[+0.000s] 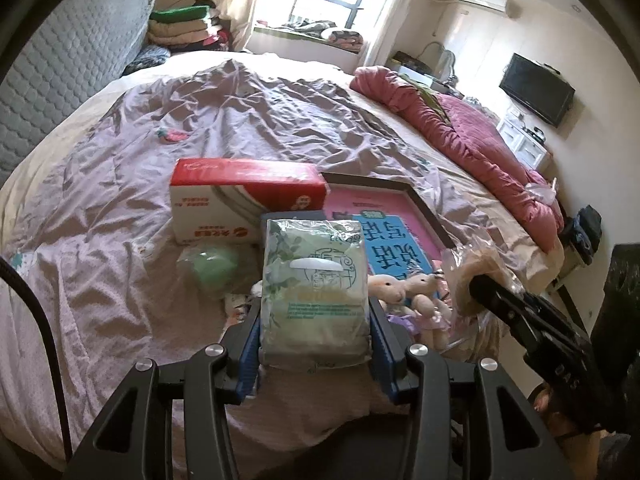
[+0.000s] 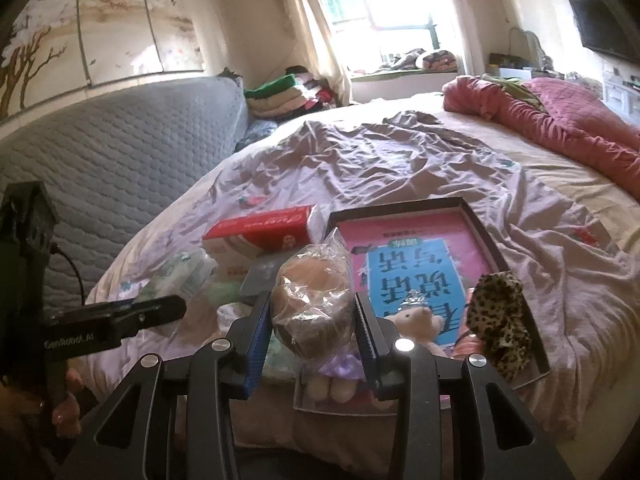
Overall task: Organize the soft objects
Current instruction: 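Carry the wipes pack with left tool while right carries the plastic bag over the tray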
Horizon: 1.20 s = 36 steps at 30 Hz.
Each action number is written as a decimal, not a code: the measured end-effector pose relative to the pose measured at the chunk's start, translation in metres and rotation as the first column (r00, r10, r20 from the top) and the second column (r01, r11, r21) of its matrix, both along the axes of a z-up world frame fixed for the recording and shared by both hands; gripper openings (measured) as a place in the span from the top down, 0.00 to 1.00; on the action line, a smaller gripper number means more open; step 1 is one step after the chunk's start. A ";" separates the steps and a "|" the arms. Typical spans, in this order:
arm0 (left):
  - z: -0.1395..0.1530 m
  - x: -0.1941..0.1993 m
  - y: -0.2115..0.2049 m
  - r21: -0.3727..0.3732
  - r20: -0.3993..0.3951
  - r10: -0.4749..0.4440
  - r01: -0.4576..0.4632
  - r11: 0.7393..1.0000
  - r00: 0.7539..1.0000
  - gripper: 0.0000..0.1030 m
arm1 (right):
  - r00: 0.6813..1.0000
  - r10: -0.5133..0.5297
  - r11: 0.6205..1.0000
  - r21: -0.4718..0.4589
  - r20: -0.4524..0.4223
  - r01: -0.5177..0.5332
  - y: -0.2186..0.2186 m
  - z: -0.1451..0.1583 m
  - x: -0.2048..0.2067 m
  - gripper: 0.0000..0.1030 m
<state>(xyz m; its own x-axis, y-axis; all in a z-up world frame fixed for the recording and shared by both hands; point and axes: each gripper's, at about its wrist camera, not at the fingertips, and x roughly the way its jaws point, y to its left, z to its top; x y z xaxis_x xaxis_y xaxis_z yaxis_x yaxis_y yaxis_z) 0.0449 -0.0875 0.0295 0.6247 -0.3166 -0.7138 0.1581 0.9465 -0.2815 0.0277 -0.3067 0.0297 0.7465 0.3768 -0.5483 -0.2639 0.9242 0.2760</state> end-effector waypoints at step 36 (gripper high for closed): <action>-0.002 0.008 -0.116 0.167 0.009 -0.177 0.173 0.971 0.984 0.54 | 0.980 -0.196 0.976 0.099 0.014 0.194 -0.095 0.005 -0.011 0.60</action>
